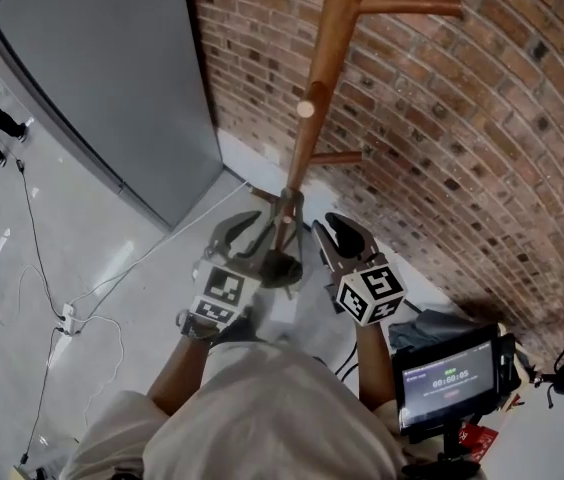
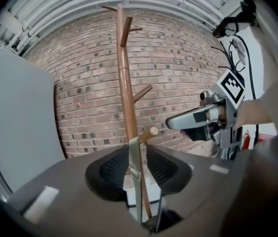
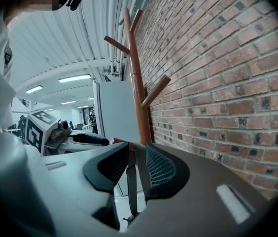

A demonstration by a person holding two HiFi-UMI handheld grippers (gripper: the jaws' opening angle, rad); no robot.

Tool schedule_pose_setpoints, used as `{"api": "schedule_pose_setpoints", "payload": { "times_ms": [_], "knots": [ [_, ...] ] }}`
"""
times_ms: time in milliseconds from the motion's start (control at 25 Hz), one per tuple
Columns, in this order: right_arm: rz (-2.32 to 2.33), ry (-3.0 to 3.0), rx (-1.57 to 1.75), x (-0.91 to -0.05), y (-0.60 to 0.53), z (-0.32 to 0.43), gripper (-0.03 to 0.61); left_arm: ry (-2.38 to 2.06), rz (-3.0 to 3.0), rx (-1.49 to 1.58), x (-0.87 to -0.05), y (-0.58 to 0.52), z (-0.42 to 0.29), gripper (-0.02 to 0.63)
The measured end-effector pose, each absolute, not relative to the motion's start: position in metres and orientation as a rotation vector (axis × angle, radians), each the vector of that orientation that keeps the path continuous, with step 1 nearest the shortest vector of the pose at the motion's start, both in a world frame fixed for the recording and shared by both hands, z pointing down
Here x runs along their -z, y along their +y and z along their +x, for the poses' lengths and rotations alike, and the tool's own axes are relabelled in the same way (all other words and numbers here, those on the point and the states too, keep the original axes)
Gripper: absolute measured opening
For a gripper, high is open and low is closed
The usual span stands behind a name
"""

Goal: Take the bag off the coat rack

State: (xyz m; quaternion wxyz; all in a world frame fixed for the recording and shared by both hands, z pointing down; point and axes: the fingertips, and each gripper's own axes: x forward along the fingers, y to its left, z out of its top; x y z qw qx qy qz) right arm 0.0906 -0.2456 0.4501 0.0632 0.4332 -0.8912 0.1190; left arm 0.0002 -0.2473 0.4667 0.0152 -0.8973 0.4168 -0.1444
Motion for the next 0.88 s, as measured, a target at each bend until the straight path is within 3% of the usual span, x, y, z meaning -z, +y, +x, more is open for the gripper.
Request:
{"api": "schedule_pose_setpoints", "payload": {
  "times_ms": [880],
  "knots": [
    [1.204, -2.584, -0.435, -0.521, -0.268, 0.067, 0.150, 1.200, -2.837, 0.607, -0.540, -0.280, 0.014, 0.137]
  ]
}}
